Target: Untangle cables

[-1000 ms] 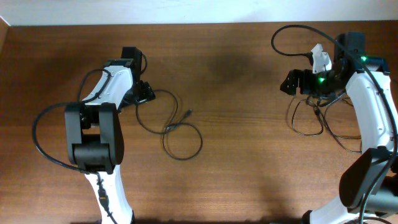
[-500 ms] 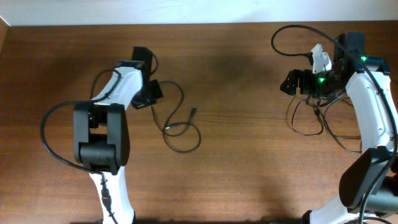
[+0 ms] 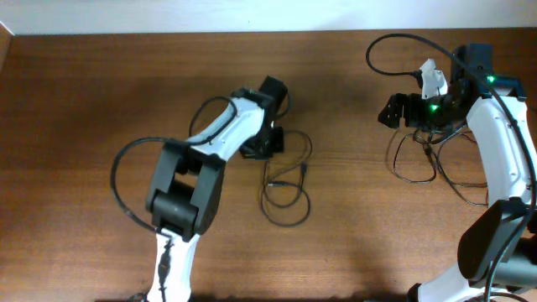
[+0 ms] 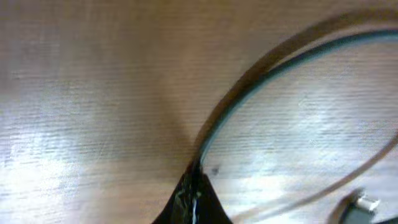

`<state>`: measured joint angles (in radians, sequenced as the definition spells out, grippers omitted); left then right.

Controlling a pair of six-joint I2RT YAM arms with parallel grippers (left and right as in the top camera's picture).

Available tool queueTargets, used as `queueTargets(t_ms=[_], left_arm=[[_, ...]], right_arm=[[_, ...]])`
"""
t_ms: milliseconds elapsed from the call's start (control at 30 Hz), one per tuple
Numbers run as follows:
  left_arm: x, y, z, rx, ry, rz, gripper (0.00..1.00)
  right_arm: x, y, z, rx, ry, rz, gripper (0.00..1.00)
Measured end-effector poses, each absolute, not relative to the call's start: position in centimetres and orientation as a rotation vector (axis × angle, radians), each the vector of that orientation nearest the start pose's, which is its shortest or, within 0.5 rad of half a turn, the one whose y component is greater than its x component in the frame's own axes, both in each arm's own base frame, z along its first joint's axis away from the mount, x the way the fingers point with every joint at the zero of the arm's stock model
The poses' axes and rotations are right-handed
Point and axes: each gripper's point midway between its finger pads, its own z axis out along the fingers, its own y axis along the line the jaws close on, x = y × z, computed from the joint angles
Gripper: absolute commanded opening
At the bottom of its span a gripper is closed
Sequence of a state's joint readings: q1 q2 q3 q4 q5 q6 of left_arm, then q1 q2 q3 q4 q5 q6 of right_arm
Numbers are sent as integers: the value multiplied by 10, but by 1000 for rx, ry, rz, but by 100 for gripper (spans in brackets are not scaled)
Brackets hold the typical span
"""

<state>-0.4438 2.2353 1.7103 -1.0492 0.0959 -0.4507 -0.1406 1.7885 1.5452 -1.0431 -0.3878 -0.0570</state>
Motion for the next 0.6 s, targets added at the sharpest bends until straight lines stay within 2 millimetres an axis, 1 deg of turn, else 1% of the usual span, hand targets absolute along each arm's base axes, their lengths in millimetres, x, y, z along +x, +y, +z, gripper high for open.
queueTargets(t_ms=[33, 67, 100, 133, 167, 200, 233, 267, 300, 367, 433, 467, 533, 567, 600], left_arm=[[382, -196, 12, -20, 3197, -138, 4], [392, -195, 28, -37, 3188, -155, 11], [399, -194, 40, -47, 3173, -166, 21], [406, -192, 54, -56, 3159, -184, 35], [415, -187, 67, -77, 3135, -204, 39], [419, -182, 74, -99, 3126, -214, 47], [420, -172, 76, -133, 3136, -208, 69], [417, -162, 76, -144, 3161, -193, 82], [415, -154, 76, -140, 3177, -184, 99], [411, -149, 76, -100, 3196, -176, 99], [411, -148, 76, -52, 3193, -165, 99], [416, -148, 76, -46, 3173, -163, 99], [429, -143, 76, -81, 3131, -169, 99], [434, -137, 76, -117, 3116, -173, 99], [439, -125, 76, -177, 3108, -170, 99]], right_arm=[[400, 9, 147, 38, 2780, 504, 99], [400, 9, 147, 38, 2781, 504, 98], [400, 9, 146, 38, 2781, 505, 98], [401, 9, 147, 36, 2775, 502, 98], [403, 9, 147, 35, 2768, 500, 98], [404, 8, 148, 33, 2763, 498, 98], [405, 8, 148, 32, 2760, 497, 98], [405, 8, 148, 32, 2759, 497, 98], [405, 8, 148, 32, 2760, 498, 98], [397, 14, 147, 54, 2786, 545, 98], [393, 26, 149, 5, 2784, 618, 99], [389, 38, 148, -66, 2784, 653, 99], [381, 71, 143, -239, 2786, 703, 99], [377, 82, 140, -306, 2784, 711, 99], [369, 107, 135, -447, 2777, 727, 99]])
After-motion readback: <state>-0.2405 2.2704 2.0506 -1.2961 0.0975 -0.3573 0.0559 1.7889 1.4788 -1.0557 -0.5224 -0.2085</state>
